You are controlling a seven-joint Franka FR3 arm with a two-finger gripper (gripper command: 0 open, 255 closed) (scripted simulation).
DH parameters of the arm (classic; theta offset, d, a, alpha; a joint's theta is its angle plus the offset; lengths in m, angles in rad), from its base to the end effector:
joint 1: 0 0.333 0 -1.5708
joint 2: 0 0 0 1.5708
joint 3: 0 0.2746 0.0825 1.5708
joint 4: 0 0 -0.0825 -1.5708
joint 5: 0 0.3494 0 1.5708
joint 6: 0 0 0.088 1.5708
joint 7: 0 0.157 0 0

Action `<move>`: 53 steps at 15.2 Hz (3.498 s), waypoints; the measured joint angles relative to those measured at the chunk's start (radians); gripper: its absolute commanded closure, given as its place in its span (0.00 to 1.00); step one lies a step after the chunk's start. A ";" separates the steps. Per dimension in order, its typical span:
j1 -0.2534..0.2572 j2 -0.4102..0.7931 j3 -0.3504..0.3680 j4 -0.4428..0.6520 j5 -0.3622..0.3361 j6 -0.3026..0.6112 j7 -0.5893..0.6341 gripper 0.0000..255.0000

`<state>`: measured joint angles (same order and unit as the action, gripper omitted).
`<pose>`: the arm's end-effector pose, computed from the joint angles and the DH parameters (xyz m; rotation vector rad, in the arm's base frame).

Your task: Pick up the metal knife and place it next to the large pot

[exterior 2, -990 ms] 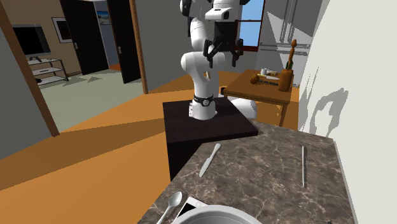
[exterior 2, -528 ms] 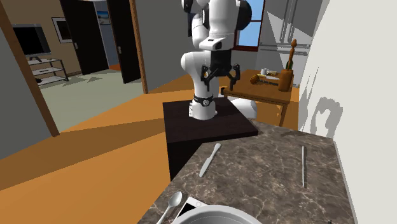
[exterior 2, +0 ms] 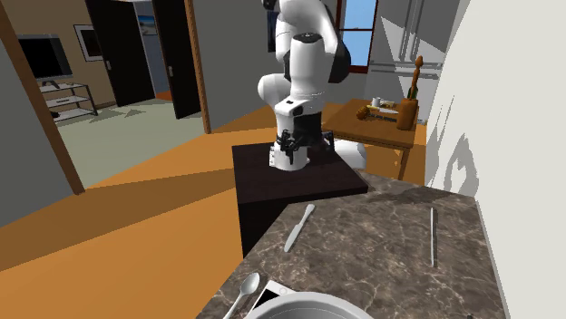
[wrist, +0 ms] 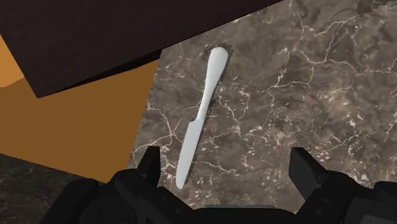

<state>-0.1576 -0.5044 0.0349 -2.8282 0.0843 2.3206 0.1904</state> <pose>0.3362 -0.0392 0.2772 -3.0427 0.5773 0.0068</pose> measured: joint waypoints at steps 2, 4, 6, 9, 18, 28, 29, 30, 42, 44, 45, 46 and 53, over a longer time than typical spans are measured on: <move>-0.011 0.077 -0.003 -0.023 0.010 0.102 0.018 0.00; -0.019 0.176 -0.006 -0.018 0.023 0.202 0.035 0.00; -0.024 0.276 -0.011 -0.013 0.043 0.301 0.048 0.00; -0.025 0.421 -0.023 0.005 0.090 0.433 0.050 0.00; -0.051 0.703 0.027 0.061 0.282 0.666 -0.049 0.00; -0.073 0.760 0.060 0.076 0.315 0.710 -0.075 1.00; -0.075 0.758 0.057 0.074 0.315 0.710 -0.075 1.00; -0.076 0.756 0.055 0.072 0.316 0.709 -0.075 1.00; -0.033 0.678 0.010 0.056 0.266 0.647 -0.030 1.00; -0.020 0.640 -0.009 0.047 0.238 0.617 -0.006 1.00; -0.015 0.620 -0.019 0.044 0.221 0.600 0.006 1.00; -0.009 0.602 -0.025 0.042 0.205 0.585 0.022 1.00; -0.009 0.459 -0.048 0.025 0.109 0.461 0.099 1.00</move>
<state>-0.1670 -0.0451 -0.0133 -2.8029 0.1937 2.7816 0.2899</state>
